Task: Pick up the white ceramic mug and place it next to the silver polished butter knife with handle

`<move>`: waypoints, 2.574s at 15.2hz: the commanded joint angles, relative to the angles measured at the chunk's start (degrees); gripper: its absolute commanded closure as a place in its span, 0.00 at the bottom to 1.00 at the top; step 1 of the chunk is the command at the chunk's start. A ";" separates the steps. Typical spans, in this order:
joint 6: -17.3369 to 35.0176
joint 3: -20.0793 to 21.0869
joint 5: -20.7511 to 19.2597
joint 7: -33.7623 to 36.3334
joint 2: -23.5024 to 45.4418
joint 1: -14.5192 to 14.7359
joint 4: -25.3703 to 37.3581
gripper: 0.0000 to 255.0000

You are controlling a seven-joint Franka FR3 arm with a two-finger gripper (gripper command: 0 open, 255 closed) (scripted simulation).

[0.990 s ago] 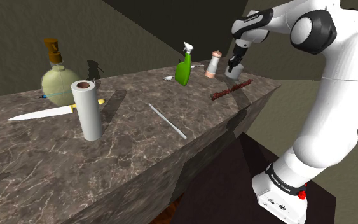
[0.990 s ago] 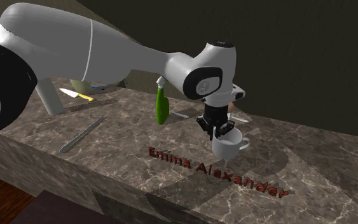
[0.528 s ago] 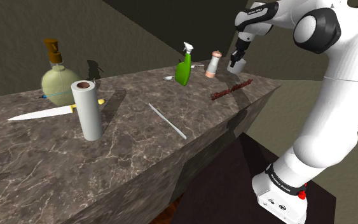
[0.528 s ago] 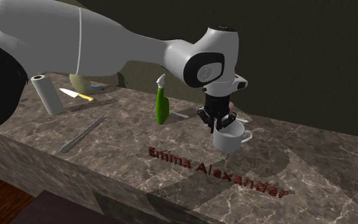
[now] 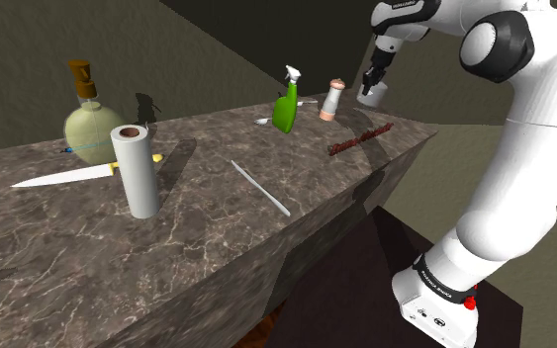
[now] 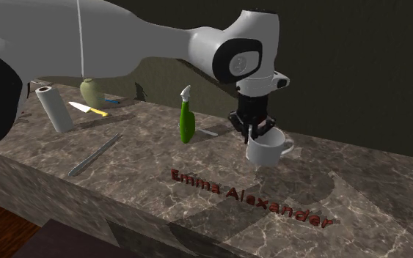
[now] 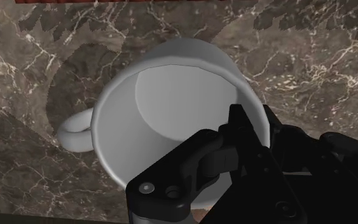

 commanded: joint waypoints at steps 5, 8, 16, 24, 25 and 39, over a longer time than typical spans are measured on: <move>0.80 1.36 -2.52 6.76 -3.83 5.34 -4.17 1.00; 1.31 2.46 -3.74 10.85 -5.43 8.24 -6.11 1.00; 1.50 5.86 -5.91 21.51 -7.20 15.11 -7.92 1.00; 0.21 9.42 -6.77 31.41 -5.39 21.12 -5.03 1.00; -0.06 9.85 -6.81 32.58 -4.92 21.82 -4.33 1.00; -7.58 15.00 -6.45 47.39 8.12 30.57 15.57 1.00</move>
